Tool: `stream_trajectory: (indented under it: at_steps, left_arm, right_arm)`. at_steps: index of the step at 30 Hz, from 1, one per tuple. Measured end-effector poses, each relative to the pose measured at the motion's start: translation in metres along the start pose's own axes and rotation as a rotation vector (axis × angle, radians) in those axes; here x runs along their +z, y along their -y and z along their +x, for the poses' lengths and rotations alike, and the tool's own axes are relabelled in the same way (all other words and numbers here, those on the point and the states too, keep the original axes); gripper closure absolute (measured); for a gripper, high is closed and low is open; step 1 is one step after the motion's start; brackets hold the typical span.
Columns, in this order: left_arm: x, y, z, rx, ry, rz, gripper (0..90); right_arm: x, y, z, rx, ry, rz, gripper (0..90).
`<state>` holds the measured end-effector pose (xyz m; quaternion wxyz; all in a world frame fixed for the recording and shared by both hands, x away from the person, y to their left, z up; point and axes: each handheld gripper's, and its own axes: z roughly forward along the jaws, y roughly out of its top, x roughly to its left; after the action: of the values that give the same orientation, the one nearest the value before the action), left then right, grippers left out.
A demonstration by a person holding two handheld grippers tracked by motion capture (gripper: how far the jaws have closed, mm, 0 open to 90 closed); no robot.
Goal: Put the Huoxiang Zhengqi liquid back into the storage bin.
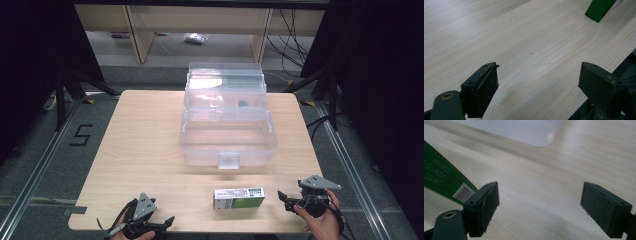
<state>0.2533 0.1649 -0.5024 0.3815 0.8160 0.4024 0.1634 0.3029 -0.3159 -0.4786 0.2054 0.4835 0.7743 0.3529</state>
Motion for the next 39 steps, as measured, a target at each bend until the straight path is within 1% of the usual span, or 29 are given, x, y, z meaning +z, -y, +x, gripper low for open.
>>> stream_trajectory:
  at_steps: [1, 3, 6, 7, 8, 9, 10, 11, 12, 13, 14, 15, 17, 19, 20, 21, 22, 23, 25, 26, 27, 29, 31, 33, 34, 35, 37, 38, 39]
  left_arm:
    - [0.000, 0.000, 0.000, -0.003, -0.002, 0.003, 15.2]
    - [0.001, 0.001, 0.000, 0.001, -0.001, -0.002, 15.2]
    - [0.001, 0.000, 0.000, 0.006, 0.000, 0.000, 15.2]
    - [0.001, 0.000, 0.000, 0.006, 0.000, 0.001, 15.2]
    - [0.001, 0.000, 0.000, 0.004, 0.001, 0.000, 15.2]
    - [0.001, 0.000, 0.001, 0.003, 0.001, 0.001, 15.2]
    - [0.001, 0.000, 0.001, 0.003, 0.001, 0.001, 15.1]
    - [0.001, 0.000, 0.001, 0.001, 0.003, -0.004, 15.2]
    - [0.001, 0.000, 0.001, 0.002, 0.002, -0.004, 15.2]
    - [0.001, 0.000, 0.002, 0.014, -0.006, 0.007, 15.2]
    - [0.001, 0.000, 0.001, 0.009, 0.003, 0.000, 15.2]
    - [0.000, 0.000, 0.002, 0.016, -0.005, 0.013, 15.2]
    - [0.001, 0.000, 0.001, 0.000, 0.003, -0.005, 15.2]
    - [0.001, 0.000, 0.001, -0.003, 0.002, -0.005, 15.2]
    - [0.000, 0.000, 0.002, 0.010, 0.002, 0.007, 15.2]
    - [0.001, 0.000, 0.001, -0.004, 0.004, -0.003, 15.2]
    - [0.001, 0.000, 0.002, 0.017, -0.002, 0.008, 15.1]
    - [0.001, 0.000, 0.001, 0.006, -0.004, 0.007, 15.2]
    - [0.001, 0.000, 0.001, 0.004, 0.006, 0.007, 15.2]
    - [0.001, 0.000, 0.001, 0.003, 0.006, 0.007, 15.2]
    - [0.001, 0.000, 0.001, 0.004, 0.006, 0.008, 15.2]
    - [0.001, 0.000, 0.001, 0.004, 0.008, 0.008, 15.1]
    - [0.002, 0.000, 0.001, 0.006, 0.009, 0.008, 15.2]
    - [0.002, 0.000, 0.001, 0.004, 0.009, 0.008, 15.1]
    - [0.001, 0.000, 0.001, 0.008, 0.005, 0.023, 15.2]
    - [0.001, -0.001, 0.001, 0.009, 0.001, 0.021, 15.2]
    - [0.001, -0.001, 0.001, 0.011, 0.009, 0.024, 15.2]
    - [0.001, -0.001, 0.001, 0.011, 0.009, 0.024, 15.2]
    - [0.001, 0.000, 0.001, 0.005, 0.007, 0.020, 15.2]
  right_arm:
    - [0.000, -0.001, 0.000, -0.010, 0.006, -0.013, 16.3]
    - [-0.002, -0.003, 0.002, -0.024, -0.005, -0.020, 16.1]
    - [-0.002, -0.005, 0.006, -0.052, -0.036, -0.018, 16.5]
    - [-0.004, -0.006, 0.011, -0.018, -0.046, 0.003, 16.5]
    - [-0.003, -0.007, 0.011, -0.063, -0.039, -0.003, 16.5]
    - [-0.002, -0.008, 0.012, -0.088, -0.051, 0.004, 16.7]
    - [-0.002, -0.008, 0.012, -0.088, -0.051, 0.004, 16.7]
    - [-0.004, -0.010, 0.015, -0.109, -0.053, 0.003, 16.3]
    - [-0.006, -0.012, 0.016, -0.132, -0.058, 0.017, 15.6]
    - [-0.006, -0.013, 0.016, -0.171, -0.069, 0.013, 16.2]
    - [-0.008, -0.013, 0.018, -0.164, -0.062, 0.023, 16.3]
    - [-0.009, -0.014, 0.020, -0.168, -0.059, 0.027, 15.6]
    - [-0.010, -0.015, 0.018, -0.219, -0.065, 0.026, 16.2]
    - [-0.012, -0.015, 0.019, -0.228, -0.070, 0.041, 15.9]
    - [-0.014, -0.015, 0.021, -0.248, -0.079, 0.060, 15.8]
    - [-0.015, -0.015, 0.023, -0.247, -0.085, 0.070, 15.9]
    - [-0.017, -0.015, 0.026, -0.246, -0.088, 0.081, 16.2]
    - [-0.018, -0.016, 0.027, -0.267, -0.091, 0.091, 16.5]
    - [-0.021, -0.019, 0.030, -0.303, -0.107, 0.094, 16.1]
    - [-0.022, -0.019, 0.034, -0.298, -0.126, 0.103, 16.1]
    - [-0.023, -0.020, 0.035, -0.322, -0.138, 0.099, 16.4]
    - [-0.025, -0.021, 0.038, -0.330, -0.151, 0.105, 16.3]
    - [-0.027, -0.026, 0.040, -0.393, -0.170, 0.096, 16.1]
    - [-0.030, -0.030, 0.044, -0.409, -0.179, 0.101, 16.1]
    - [-0.031, -0.031, 0.047, -0.403, -0.183, 0.110, 16.1]
    - [-0.031, -0.036, 0.049, -0.448, -0.199, 0.107, 16.1]
    - [-0.032, -0.042, 0.053, -0.475, -0.204, 0.113, 16.2]
    - [-0.033, -0.044, 0.055, -0.472, -0.203, 0.123, 16.3]
    - [-0.033, -0.047, 0.057, -0.495, -0.204, 0.124, 16.4]
